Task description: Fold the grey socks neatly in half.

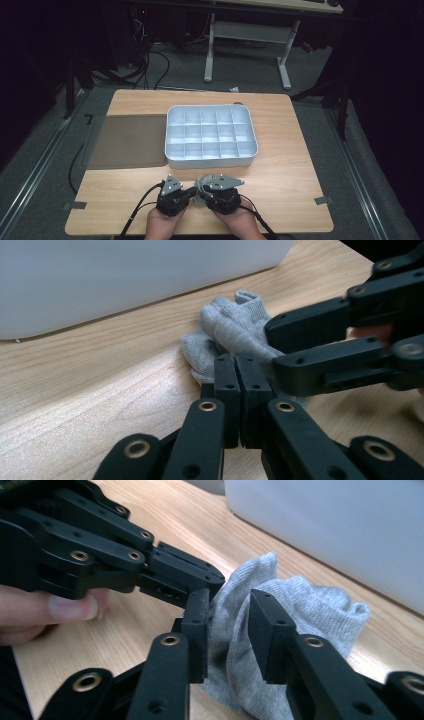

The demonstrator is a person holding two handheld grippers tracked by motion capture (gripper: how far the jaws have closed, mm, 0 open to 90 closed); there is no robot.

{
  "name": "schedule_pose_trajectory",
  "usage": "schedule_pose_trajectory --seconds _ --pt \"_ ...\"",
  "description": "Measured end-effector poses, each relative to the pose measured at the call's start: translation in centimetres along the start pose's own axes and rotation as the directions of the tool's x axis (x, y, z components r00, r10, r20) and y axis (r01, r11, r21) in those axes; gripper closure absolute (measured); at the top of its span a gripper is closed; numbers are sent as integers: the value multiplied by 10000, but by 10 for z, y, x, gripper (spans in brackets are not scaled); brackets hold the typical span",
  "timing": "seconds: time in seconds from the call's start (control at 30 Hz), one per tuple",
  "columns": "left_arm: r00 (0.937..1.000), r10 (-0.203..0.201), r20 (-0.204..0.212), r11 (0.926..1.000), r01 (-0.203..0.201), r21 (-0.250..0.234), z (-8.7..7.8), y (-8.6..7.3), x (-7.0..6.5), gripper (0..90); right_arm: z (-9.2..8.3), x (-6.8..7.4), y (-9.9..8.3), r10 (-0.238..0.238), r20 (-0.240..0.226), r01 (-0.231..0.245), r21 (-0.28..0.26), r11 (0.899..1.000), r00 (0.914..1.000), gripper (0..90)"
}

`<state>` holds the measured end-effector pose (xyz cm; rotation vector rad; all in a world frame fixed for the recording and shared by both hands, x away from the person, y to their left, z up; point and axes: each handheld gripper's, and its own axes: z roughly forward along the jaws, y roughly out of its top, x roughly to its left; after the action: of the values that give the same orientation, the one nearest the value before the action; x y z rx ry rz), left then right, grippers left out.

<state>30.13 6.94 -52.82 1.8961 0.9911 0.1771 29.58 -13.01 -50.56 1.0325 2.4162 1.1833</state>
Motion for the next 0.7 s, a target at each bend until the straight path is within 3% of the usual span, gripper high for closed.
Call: schedule_pose_trajectory --seconds 0.23,0.3,0.4,0.47,0.53,0.6,0.7 --pt "10000 34 -13 10000 -34 31 1 -1 0 887 -16 1 0 55 237 -48 -325 9995 9997 671" --pt "10000 47 -22 10000 -47 11 1 -1 -1 887 -15 0 -2 -84 580 91 -117 9999 9983 672" --pt "10000 56 -29 10000 -56 42 0 -1 0 887 -9 -2 -7 97 491 -104 152 9998 9987 664" --pt "10000 69 -32 10000 -69 58 1 -1 0 887 -3 -1 -10 -62 618 40 348 9994 9981 637" --pt "10000 84 -48 9999 -84 90 1 -1 0 887 1 -1 -11 -118 845 82 427 9991 9964 661" --pt "10000 74 -39 9999 -74 99 1 -2 0 888 4 -1 -12 -257 948 212 488 9986 9952 828" --pt "10000 65 -33 9999 -65 101 1 -1 0 887 3 1 -10 -328 986 297 324 9990 9946 872"
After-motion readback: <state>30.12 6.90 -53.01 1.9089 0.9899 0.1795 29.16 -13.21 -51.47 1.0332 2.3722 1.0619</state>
